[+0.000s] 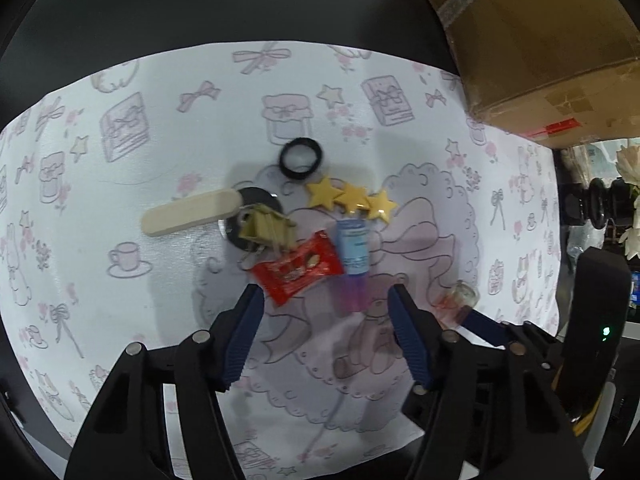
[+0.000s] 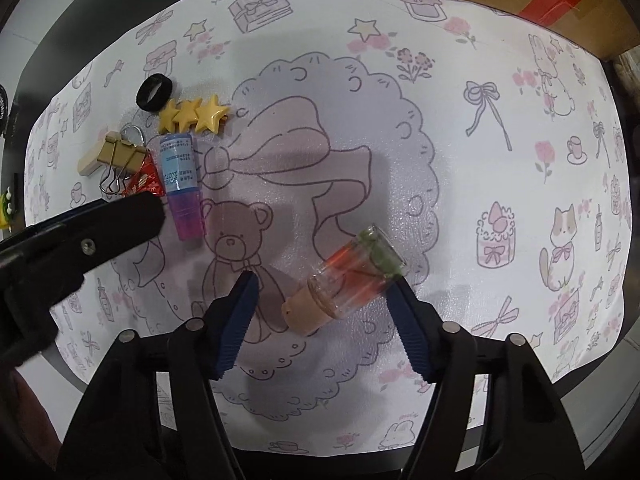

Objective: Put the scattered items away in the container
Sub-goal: 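Grasp the blue-and-pink bottle with the left tool while the right tool grasps the glass jar, then lift the bottle in the left tool and jar in the right tool toward the box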

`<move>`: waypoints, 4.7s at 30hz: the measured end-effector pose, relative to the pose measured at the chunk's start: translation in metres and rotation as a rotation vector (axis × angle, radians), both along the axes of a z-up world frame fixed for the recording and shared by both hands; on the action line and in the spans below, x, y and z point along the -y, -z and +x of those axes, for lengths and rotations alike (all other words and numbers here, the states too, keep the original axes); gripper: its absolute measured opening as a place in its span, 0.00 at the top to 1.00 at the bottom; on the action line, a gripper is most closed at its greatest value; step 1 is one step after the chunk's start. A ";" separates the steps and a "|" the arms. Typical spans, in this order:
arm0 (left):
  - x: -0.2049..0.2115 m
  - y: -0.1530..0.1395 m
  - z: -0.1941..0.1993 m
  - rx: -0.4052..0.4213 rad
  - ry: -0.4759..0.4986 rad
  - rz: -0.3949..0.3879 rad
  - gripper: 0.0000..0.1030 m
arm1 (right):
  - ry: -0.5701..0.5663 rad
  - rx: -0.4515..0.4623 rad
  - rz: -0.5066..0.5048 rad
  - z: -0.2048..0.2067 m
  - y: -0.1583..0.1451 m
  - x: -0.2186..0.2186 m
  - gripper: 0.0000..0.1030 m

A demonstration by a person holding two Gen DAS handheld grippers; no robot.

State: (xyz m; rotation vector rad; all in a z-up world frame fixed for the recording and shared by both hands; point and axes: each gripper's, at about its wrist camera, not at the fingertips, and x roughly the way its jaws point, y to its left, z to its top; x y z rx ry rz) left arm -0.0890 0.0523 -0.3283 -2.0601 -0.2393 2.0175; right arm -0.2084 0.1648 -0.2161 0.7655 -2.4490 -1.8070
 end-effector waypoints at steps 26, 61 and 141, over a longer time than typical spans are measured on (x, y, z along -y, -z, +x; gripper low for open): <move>-0.053 0.025 -0.021 0.074 0.016 -0.020 0.80 | 0.055 -0.118 -0.009 0.013 0.015 -0.017 0.80; -0.034 -0.148 0.018 -0.209 -0.049 -0.019 0.83 | 0.183 -0.132 0.224 0.170 -0.049 -0.087 0.80; -0.118 -0.329 0.026 -0.591 0.069 -0.033 0.83 | 0.527 0.050 0.207 0.364 -0.058 -0.141 0.79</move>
